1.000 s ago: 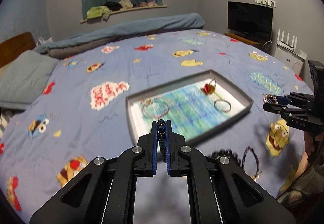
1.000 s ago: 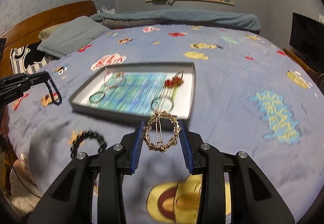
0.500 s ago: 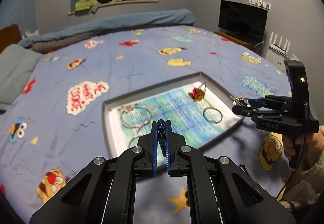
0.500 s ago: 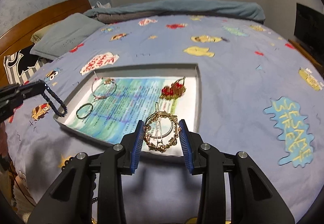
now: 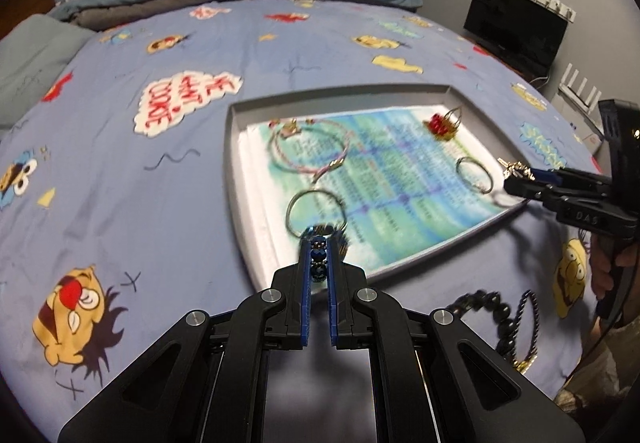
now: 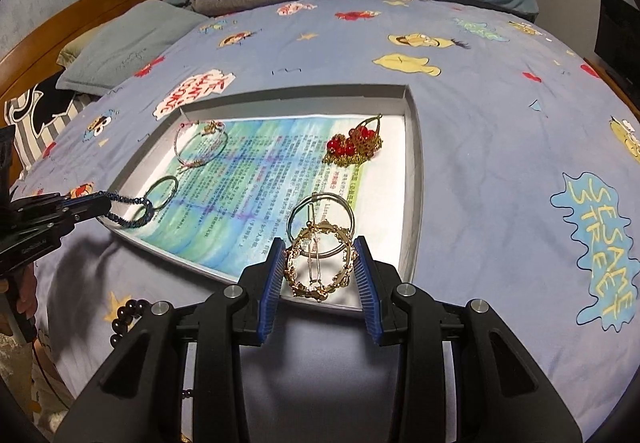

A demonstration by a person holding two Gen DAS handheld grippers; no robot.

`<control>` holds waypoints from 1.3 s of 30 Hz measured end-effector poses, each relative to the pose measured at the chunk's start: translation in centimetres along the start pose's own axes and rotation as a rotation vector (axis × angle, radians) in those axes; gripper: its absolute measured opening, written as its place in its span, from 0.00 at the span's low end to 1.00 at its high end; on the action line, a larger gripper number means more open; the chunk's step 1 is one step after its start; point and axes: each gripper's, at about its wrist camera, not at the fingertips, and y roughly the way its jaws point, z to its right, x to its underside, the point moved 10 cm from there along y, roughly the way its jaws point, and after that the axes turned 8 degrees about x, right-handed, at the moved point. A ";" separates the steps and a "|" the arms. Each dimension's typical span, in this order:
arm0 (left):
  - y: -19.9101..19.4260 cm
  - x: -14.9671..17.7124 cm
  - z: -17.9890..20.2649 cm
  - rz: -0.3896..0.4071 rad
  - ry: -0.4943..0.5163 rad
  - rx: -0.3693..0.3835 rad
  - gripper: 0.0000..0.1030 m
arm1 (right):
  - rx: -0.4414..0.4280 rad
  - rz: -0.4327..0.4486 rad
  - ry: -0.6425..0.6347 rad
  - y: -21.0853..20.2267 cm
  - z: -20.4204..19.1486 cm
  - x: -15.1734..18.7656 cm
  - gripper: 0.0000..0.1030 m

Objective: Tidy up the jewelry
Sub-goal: 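Carry the blue bracelet and gold wreath clip over the gray box, then lower both pieces onto the paper in the box and open both grippers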

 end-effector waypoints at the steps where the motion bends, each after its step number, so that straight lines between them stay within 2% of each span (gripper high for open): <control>1: 0.2 0.1 -0.1 -0.007 -0.002 0.000 0.08 | -0.001 -0.009 -0.003 0.1 0.0 0.0 0.34; 7: 1.0 0.2 -0.1 -0.025 -0.008 0.008 0.08 | 0.013 -0.047 -0.011 1.0 0.0 0.1 0.34; 22: 1.5 0.2 -0.4 -0.036 -0.004 -0.018 0.08 | 0.030 -0.054 -0.013 1.5 0.1 0.2 0.34; 27: 1.3 0.2 -0.6 -0.033 -0.008 -0.028 0.14 | 0.030 -0.053 -0.010 1.5 0.1 0.2 0.34; 32: 0.9 0.1 -0.3 -0.021 -0.009 -0.006 0.17 | 0.031 -0.054 -0.009 1.5 0.1 0.2 0.34; 34: 0.7 0.1 0.0 -0.016 -0.002 -0.003 0.20 | 0.032 -0.056 -0.010 1.5 0.1 0.2 0.34; 36: 0.3 0.0 0.2 -0.005 0.002 -0.002 0.30 | 0.036 -0.060 -0.012 1.6 0.1 0.2 0.35; 39: -0.3 -0.2 0.5 0.010 0.004 0.005 0.34 | 0.052 -0.063 -0.022 1.6 0.1 0.0 0.36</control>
